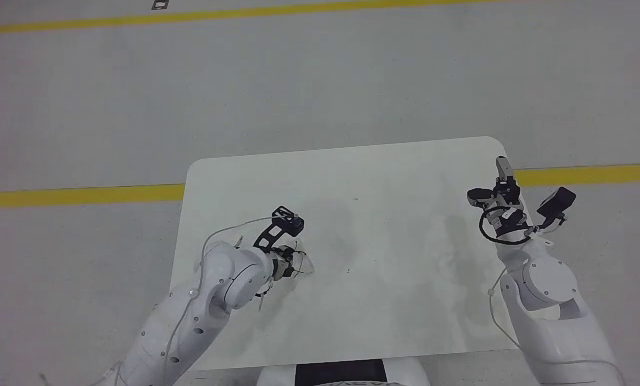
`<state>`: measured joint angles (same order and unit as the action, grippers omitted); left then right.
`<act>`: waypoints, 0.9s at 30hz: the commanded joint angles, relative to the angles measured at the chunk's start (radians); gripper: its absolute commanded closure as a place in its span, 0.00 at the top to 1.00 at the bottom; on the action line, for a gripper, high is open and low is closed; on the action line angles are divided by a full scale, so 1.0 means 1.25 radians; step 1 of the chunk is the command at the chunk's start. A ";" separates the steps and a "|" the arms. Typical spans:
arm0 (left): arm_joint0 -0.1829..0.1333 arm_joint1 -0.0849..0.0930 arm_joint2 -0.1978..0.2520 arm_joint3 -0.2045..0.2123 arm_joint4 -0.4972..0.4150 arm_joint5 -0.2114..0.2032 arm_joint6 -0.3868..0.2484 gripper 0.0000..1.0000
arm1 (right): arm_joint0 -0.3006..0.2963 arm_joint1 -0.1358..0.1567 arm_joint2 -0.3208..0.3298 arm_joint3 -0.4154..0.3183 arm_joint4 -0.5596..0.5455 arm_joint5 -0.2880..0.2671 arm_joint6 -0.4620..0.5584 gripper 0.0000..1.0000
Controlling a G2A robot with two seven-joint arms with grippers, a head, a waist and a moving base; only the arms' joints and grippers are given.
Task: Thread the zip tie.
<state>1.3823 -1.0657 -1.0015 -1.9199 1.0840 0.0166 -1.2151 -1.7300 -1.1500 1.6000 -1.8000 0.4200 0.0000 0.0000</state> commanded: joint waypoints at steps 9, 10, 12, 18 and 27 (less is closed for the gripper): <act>0.000 0.000 0.000 0.000 0.000 0.000 0.000 0.00 | 0.000 0.000 0.000 0.000 0.000 0.000 0.000 1.00; 0.000 0.000 0.000 0.000 0.000 0.000 0.000 0.00 | 0.000 0.000 0.000 0.000 0.000 0.000 0.000 1.00; 0.000 0.000 0.000 0.000 0.000 0.000 0.000 0.00 | 0.000 0.000 0.000 0.000 0.000 0.000 0.000 1.00; 0.000 0.000 0.000 0.000 0.000 0.000 0.000 0.00 | 0.000 0.000 0.000 0.000 0.000 0.000 0.000 1.00; -0.024 0.010 -0.058 0.075 -0.169 -0.100 -0.048 0.00 | 0.000 0.000 0.000 0.000 0.000 0.000 0.000 1.00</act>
<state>1.3595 -1.0565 -1.0536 -1.8439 0.9138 -0.0949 -1.2655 -1.7300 -1.1500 1.6000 -1.8000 0.4200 0.0000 0.0000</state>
